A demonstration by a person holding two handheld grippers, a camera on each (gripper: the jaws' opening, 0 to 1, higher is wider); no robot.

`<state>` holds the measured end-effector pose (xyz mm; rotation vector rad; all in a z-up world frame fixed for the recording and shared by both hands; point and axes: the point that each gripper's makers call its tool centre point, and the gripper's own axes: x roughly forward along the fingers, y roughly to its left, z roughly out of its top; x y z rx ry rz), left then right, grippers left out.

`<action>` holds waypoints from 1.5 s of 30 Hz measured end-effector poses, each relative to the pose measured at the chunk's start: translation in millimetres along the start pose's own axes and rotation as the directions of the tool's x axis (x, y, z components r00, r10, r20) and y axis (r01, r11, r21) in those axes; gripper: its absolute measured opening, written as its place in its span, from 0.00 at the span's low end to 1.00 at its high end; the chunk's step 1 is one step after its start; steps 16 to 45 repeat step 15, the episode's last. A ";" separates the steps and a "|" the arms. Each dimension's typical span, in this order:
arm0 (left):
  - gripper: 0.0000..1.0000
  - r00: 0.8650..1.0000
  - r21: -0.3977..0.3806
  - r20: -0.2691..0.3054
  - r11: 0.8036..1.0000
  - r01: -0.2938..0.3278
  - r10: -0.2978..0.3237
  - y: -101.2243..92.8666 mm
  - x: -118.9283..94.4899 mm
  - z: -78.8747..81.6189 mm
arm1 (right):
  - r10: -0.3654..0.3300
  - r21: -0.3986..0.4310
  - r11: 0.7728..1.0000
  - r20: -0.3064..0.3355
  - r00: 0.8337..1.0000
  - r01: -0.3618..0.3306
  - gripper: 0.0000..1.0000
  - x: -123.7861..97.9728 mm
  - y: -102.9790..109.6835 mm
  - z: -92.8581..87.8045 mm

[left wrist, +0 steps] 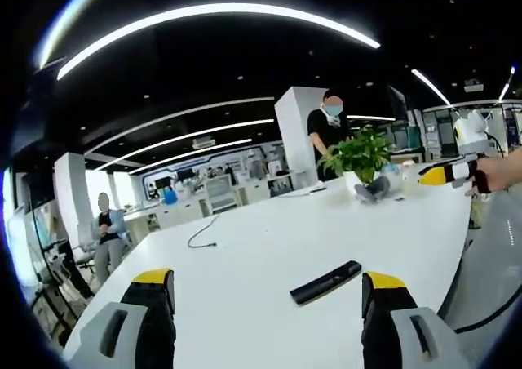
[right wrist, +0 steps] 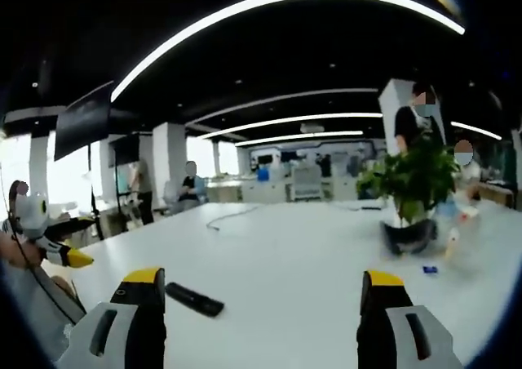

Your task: Press the specified remote control buttons in sequence, fully releasing each button before pressing the next.

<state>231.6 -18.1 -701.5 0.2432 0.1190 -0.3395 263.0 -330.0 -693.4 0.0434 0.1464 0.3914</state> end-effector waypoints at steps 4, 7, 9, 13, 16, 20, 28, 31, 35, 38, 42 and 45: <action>0.98 1.000 -0.001 0.004 1.000 -0.003 0.003 0.6 -0.5 0.3 | 0.005 -0.019 1.000 -0.007 1.000 -0.006 0.99 0.2 0.4 -1.7; 0.98 1.000 -0.011 0.002 1.000 -0.003 0.003 1.2 0.4 -0.3 | 0.008 -0.034 0.999 -0.016 1.000 -0.009 0.99 0.7 -1.1 -3.2; 0.98 1.000 -0.008 -0.009 1.000 0.002 -0.002 -0.1 1.9 -2.2 | 0.007 -0.043 0.999 -0.007 1.000 -0.007 0.99 0.5 -2.1 -1.8; 0.98 1.000 0.025 -0.027 1.000 0.002 -0.001 -2.5 2.3 -4.7 | 0.001 -0.054 0.999 0.000 1.000 -0.001 0.99 -0.2 -2.7 -1.2; 0.98 1.000 0.036 -0.008 0.999 -0.002 0.002 -2.6 1.1 -0.2 | -0.008 -0.053 0.999 -0.026 1.000 0.006 0.99 1.8 -6.6 -7.0; 0.98 1.000 0.036 -0.008 0.999 -0.002 0.002 -2.6 1.1 -0.2 | -0.008 -0.053 0.999 -0.026 1.000 0.006 0.99 1.8 -6.6 -7.0; 0.98 1.000 0.036 -0.008 0.999 -0.002 0.002 -2.6 1.1 -0.2 | -0.008 -0.053 0.999 -0.026 1.000 0.006 0.99 1.8 -6.6 -7.0; 0.98 1.000 0.036 -0.008 0.999 -0.002 0.002 -2.6 1.1 -0.2 | -0.008 -0.053 0.999 -0.026 1.000 0.006 0.99 1.8 -6.6 -7.0; 0.98 1.000 0.036 -0.008 0.999 -0.002 0.002 -2.6 1.1 -0.2 | -0.008 -0.053 0.999 -0.026 1.000 0.006 0.99 1.8 -6.6 -7.0; 0.98 1.000 0.036 -0.008 0.999 -0.002 0.002 -2.6 1.1 -0.2 | -0.008 -0.053 0.999 -0.026 1.000 0.006 0.99 1.8 -6.6 -7.0; 0.98 1.000 0.036 -0.008 0.999 -0.002 0.002 -2.6 1.1 -0.2 | -0.008 -0.053 0.999 -0.026 1.000 0.006 0.99 1.8 -6.6 -7.0; 0.98 1.000 0.036 -0.008 0.999 -0.002 0.002 -2.6 1.1 -0.2 | -0.008 -0.053 0.999 -0.026 1.000 0.006 0.99 1.8 -6.6 -7.0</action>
